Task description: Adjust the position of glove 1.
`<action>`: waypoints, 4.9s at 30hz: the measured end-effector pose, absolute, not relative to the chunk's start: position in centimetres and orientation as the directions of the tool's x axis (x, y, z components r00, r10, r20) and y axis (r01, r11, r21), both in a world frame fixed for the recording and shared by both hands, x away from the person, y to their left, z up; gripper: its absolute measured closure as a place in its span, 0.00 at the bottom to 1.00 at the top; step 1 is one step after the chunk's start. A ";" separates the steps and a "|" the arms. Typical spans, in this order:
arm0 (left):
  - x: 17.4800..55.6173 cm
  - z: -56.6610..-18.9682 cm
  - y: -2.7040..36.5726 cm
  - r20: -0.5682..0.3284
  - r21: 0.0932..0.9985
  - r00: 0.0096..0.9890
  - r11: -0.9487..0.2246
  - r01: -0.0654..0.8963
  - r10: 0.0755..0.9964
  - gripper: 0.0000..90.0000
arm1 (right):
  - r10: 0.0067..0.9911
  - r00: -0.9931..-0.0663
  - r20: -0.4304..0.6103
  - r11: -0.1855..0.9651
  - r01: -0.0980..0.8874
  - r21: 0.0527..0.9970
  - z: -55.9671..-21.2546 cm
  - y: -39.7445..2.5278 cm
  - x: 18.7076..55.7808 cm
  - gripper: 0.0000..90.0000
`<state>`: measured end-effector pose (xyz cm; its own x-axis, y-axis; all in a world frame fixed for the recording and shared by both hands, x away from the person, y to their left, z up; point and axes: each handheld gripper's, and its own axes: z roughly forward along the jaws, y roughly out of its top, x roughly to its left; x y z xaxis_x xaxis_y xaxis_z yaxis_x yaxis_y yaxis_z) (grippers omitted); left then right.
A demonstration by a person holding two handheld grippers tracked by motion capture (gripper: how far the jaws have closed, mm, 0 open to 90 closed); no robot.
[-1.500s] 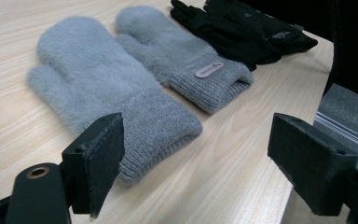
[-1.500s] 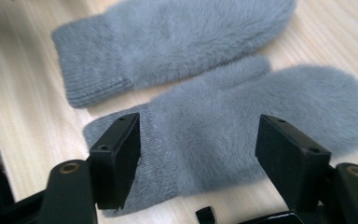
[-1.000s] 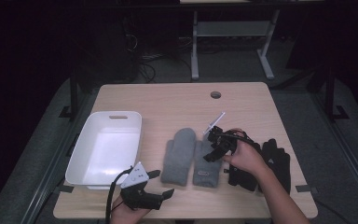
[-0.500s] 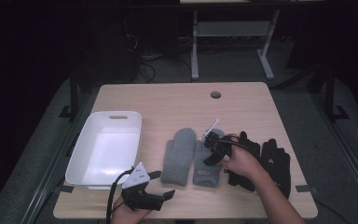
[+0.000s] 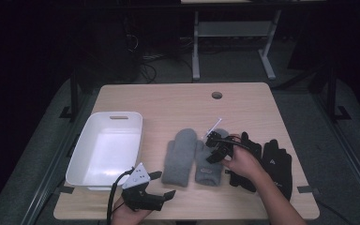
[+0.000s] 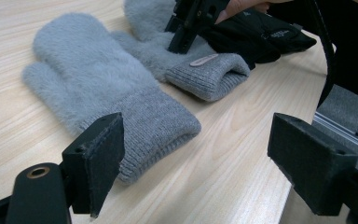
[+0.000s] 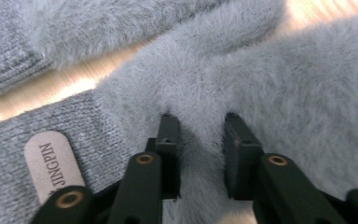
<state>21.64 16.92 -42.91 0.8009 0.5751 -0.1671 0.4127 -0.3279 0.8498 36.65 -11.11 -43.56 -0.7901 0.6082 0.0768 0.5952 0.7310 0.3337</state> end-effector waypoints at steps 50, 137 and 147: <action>21.5 -42.0 18.3 -0.166 0.881 0.772 -0.259 0.395 0.613 0.21 | 0.529 -0.837 0.142 0.717 0.530 0.453 -35.0 -3.8 35.0 0.96; 21.7 -42.4 17.9 -0.174 0.866 0.786 -0.287 0.409 0.594 0.22 | 0.751 -0.393 0.530 0.188 0.897 0.399 -45.8 -8.4 42.9 0.56; 21.8 -42.3 18.2 -0.174 0.864 0.784 -0.290 0.412 0.596 0.22 | 0.724 -0.403 0.559 0.179 0.893 0.412 -45.4 -8.6 42.6 0.79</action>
<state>21.81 18.15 -42.31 0.7840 0.5958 -0.1742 0.4124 -0.2902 0.8635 42.64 -8.63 -45.42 -0.4033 0.7242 0.5594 0.8933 0.1791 0.4122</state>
